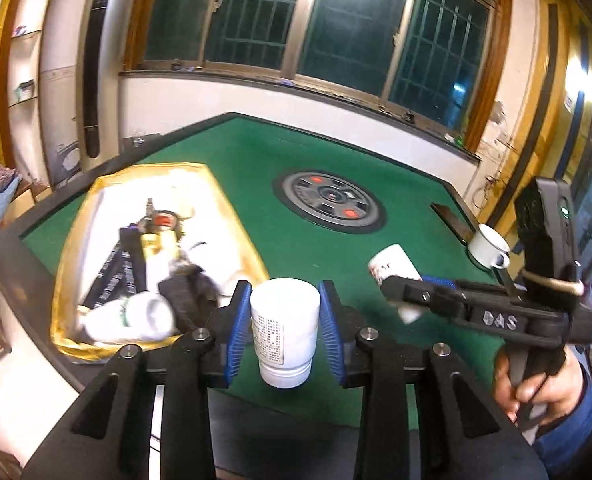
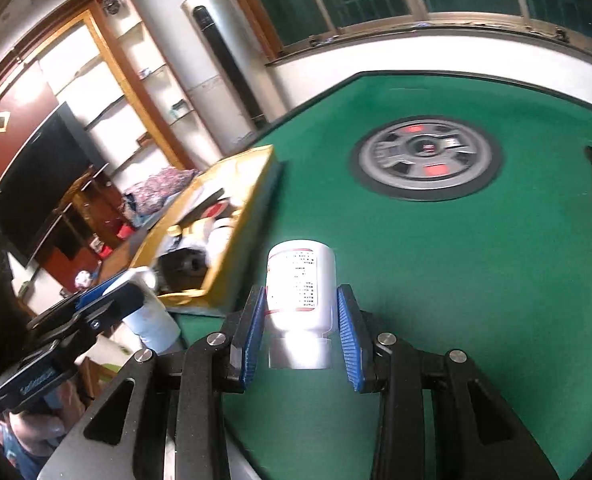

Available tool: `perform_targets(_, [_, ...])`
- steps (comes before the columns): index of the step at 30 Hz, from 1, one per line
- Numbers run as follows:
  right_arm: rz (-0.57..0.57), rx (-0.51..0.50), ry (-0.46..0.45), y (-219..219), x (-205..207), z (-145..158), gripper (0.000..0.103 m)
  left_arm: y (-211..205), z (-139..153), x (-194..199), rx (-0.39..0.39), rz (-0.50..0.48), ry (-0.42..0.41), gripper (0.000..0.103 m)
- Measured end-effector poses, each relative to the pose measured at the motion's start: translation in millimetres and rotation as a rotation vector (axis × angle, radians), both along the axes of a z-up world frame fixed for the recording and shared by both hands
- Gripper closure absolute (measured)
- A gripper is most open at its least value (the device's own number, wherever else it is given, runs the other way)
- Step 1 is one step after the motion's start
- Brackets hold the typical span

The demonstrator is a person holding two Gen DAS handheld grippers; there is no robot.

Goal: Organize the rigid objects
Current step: 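Carry both bottles into the tray and open both grippers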

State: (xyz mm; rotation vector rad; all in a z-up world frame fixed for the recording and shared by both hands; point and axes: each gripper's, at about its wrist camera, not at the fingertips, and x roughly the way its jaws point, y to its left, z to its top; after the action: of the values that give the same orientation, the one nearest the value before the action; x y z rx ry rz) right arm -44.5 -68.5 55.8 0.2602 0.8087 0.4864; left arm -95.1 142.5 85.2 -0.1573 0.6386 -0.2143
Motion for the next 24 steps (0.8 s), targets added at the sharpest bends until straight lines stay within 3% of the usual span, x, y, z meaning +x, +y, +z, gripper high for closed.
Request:
perform_targets(6, [0.018, -0.011, -0.01, 33, 10, 4, 0.071, 18, -29, 42, -0.065, -0.033, 0.019, 0.072])
perform_targets(14, [-0.05, -0.023, 0.023, 12, 27, -2, 0.071, 16, -39, 58, -0.102, -0.074, 0.029, 0.072])
perform_targets(18, [-0.037, -0.007, 0.049, 12, 32, -5, 0.071, 20, -38, 57, -0.059, -0.068, 0.003, 0.072])
perform_targets(24, [0.05, -0.027, 0.035, 51, 33, -1, 0.071, 24, -40, 64, 0.033, -0.055, -0.023, 0.072])
